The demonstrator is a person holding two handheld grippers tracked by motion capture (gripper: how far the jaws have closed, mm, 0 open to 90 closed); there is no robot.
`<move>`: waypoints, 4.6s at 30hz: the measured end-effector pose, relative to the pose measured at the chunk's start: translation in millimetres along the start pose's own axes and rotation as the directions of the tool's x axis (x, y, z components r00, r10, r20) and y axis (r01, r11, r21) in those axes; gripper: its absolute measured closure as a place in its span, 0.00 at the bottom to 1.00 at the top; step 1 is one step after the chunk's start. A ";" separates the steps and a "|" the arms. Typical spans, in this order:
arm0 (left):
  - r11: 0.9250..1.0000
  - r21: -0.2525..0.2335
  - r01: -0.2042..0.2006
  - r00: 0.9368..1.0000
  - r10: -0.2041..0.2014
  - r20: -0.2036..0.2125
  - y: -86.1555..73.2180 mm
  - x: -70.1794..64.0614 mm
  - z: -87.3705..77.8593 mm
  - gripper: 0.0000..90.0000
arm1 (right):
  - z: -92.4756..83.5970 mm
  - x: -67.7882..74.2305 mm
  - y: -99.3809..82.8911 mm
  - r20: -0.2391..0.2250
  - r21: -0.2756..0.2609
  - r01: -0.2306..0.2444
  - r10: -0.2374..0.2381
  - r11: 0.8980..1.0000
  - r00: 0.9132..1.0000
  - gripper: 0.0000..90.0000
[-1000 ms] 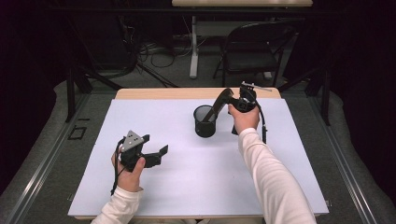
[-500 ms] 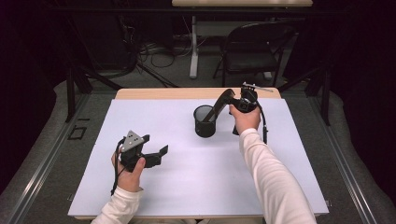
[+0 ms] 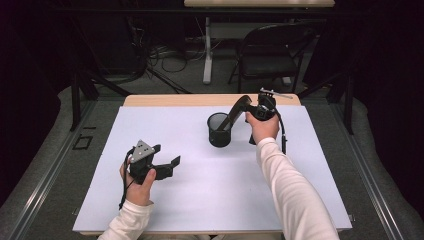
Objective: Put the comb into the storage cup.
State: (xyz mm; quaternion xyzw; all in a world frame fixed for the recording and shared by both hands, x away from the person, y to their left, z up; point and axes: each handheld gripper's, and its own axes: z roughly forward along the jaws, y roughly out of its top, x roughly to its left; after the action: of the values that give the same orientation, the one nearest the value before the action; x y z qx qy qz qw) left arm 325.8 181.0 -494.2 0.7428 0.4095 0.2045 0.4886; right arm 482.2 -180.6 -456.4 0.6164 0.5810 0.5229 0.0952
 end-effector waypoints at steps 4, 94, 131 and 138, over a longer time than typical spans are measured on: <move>1.000 0.000 -0.001 1.000 0.001 0.000 -0.1 0.0 0.0 0.18 | -0.2 0.1 0.1 -0.001 0.001 -0.001 0.001 1.000 1.000 0.93; 1.000 -0.001 0.013 1.000 -0.013 0.003 -0.6 0.2 -0.4 0.18 | -32.1 5.7 9.8 0.040 -0.011 0.122 -0.122 0.992 0.992 0.40; 1.000 0.008 0.010 1.000 -0.010 0.011 -1.1 0.1 0.6 0.18 | -62.1 25.2 0.9 0.082 0.009 0.393 -0.392 0.920 0.916 0.16; 1.000 0.007 0.010 1.000 -0.010 0.012 -1.1 0.2 0.2 0.18 | -68.9 27.1 1.2 0.067 0.008 0.383 -0.382 0.924 0.922 0.15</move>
State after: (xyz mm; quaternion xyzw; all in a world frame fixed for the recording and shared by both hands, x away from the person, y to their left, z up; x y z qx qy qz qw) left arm 325.6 181.2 -495.3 0.7437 0.4109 0.1960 0.4896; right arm 424.8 -192.6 -411.1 0.5083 0.6851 0.4747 0.2167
